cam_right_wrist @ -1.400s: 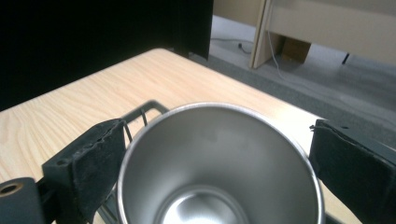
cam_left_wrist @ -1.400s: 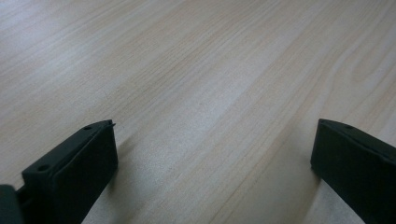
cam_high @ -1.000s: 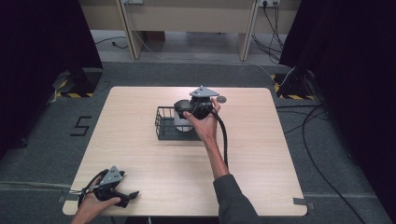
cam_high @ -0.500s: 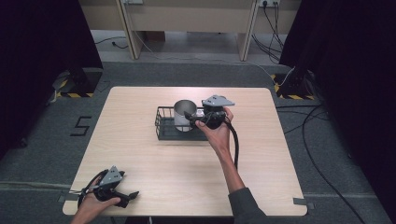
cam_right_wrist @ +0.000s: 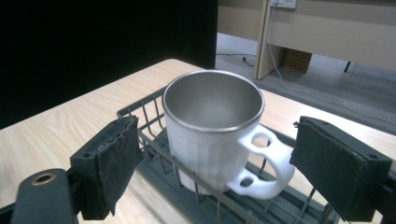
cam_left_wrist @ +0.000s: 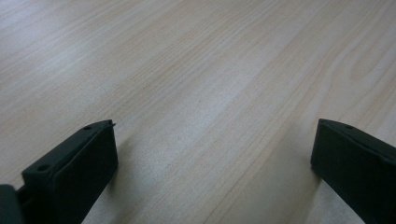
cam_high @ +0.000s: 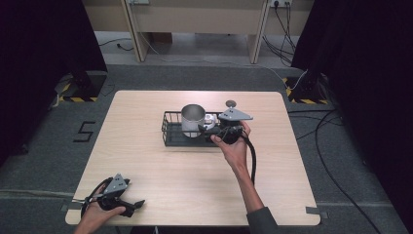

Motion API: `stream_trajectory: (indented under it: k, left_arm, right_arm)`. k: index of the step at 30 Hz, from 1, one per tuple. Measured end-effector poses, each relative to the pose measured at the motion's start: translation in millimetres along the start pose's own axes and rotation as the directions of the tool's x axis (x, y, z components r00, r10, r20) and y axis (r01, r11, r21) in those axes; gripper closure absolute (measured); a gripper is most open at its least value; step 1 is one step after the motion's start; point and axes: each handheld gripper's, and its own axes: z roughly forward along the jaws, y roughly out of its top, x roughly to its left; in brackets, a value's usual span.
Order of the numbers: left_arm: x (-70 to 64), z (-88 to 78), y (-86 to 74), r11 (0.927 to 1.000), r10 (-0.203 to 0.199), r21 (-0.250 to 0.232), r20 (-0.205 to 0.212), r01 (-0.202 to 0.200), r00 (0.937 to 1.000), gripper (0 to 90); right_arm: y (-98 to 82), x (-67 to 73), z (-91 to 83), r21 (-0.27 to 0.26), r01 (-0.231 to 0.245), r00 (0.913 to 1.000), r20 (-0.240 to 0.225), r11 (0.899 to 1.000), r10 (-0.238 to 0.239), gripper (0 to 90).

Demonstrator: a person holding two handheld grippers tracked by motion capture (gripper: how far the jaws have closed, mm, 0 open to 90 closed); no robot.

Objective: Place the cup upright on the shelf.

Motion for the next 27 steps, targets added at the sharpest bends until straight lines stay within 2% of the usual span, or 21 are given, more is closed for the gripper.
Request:
stream_trajectory:
  k: [20,27]
  left_arm:
    - [0.0,0.0,0.0,1.0,0.0,0.0,0.0,0.0,1.0,0.0]
    - [0.0,-0.1,0.0,1.0,0.0,0.002,0.0,0.0,1.0,0.0]
  right_arm:
    - [-17.4,4.9,-26.4,-0.006,-0.008,0.9999,-0.015,1.0,0.007,15.2]
    - [-28.9,7.3,-35.9,-0.008,-0.007,0.9998,-0.016,1.0,0.007,15.2]
